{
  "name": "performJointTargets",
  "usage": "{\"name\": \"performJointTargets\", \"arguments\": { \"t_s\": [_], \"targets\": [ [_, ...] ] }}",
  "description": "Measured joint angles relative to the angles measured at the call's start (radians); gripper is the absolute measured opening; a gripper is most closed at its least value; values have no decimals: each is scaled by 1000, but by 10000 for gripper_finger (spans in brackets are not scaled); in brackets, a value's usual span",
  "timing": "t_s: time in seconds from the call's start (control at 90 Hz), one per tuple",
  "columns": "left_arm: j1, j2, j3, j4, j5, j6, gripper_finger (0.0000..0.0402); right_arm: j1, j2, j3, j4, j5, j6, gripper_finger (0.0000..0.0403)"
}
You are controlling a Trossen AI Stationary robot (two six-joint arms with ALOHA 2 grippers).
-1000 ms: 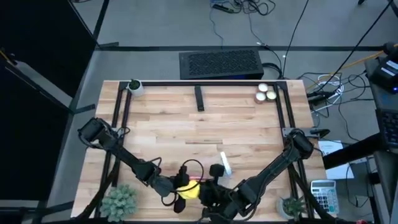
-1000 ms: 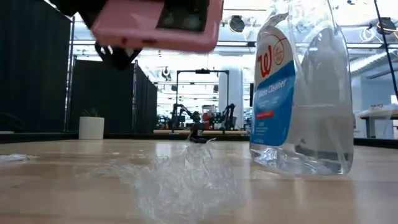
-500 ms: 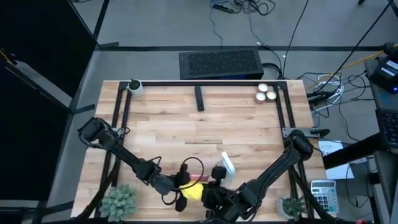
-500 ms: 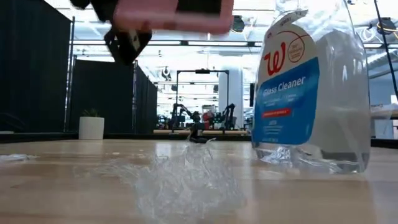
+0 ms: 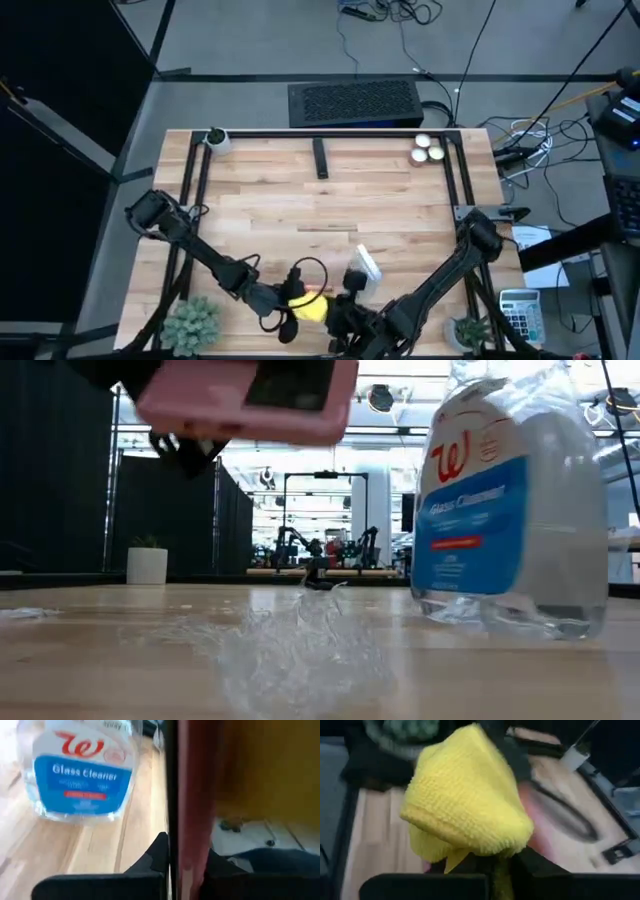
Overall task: Apply microfiber cloth
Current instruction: Wipe the back of the pink cellphone with a yellow microfiber cloth
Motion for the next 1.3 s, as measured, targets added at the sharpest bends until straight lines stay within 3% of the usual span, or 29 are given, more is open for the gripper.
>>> {"name": "performJointTargets", "arguments": {
  "t_s": [0.3, 0.644, 1.022, 1.3],
  "targets": [
    [2, -1, 3, 9, -24, 3, 9, 8, -9, -2, -44, -38, 17, 9],
    [1, -11, 8, 22, -14, -3, 9, -9, -158, -4, -63, 232, -113, 9],
    [-3, -3, 3, -13, 9, 7, 9, 67, -81, 0, -46, 212, -24, 9],
    [2, -67, 7, -5, -68, 8, 9, 173, -84, -3, -29, 119, 13, 9]
  ]
}}
